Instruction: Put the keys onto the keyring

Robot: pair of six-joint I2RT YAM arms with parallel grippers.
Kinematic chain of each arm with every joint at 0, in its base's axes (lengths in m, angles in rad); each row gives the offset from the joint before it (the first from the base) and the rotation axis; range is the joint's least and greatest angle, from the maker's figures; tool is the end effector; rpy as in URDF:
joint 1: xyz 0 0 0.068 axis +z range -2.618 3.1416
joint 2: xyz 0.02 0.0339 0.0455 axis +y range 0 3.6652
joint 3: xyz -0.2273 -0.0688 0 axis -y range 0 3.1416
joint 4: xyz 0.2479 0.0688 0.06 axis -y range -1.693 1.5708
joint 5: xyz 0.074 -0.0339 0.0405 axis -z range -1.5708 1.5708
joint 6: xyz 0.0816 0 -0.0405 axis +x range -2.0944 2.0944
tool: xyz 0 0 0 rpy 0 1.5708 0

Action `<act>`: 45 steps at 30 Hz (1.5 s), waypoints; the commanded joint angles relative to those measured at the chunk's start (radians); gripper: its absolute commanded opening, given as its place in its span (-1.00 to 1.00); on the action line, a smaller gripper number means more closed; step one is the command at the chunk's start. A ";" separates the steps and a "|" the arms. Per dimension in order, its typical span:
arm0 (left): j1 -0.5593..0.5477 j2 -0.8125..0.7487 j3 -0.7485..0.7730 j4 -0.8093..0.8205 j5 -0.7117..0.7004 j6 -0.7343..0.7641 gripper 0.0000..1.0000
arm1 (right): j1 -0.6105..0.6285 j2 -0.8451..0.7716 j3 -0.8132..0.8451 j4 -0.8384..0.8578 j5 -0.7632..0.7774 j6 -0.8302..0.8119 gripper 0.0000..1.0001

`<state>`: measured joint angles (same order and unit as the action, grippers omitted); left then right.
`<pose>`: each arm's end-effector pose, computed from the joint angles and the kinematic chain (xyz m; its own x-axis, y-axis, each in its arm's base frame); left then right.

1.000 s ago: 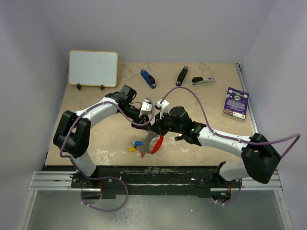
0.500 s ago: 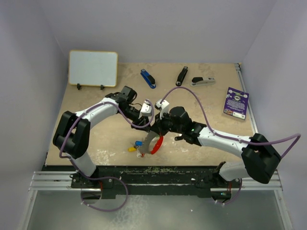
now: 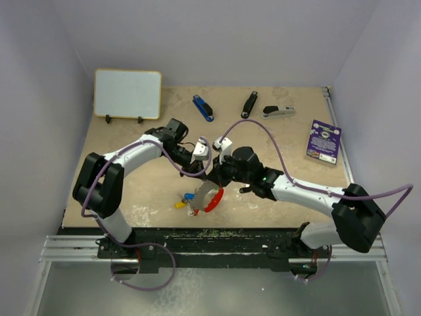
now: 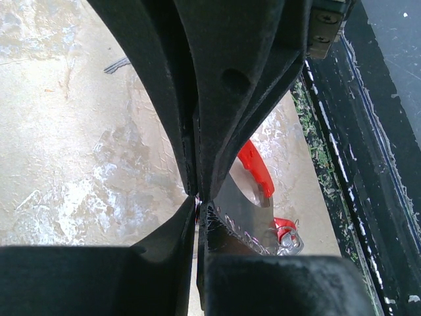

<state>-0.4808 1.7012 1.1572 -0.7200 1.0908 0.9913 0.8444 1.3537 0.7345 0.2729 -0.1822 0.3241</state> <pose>0.2560 -0.2152 0.1554 -0.0854 0.4804 -0.8729 0.9542 -0.2126 -0.2103 0.2233 0.2736 0.1881 -0.4839 -0.0731 -0.8721 -0.7324 0.5792 0.3578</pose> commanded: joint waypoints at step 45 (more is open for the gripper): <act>-0.016 -0.388 0.080 0.152 -0.430 0.056 -0.92 | 0.003 -0.226 0.195 -0.328 0.545 -0.083 0.82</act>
<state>-0.4934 1.4055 1.2663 -0.6830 0.6567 0.9901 0.8486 1.1294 0.9047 -0.0238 0.3294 0.2657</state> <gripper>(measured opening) 0.045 0.921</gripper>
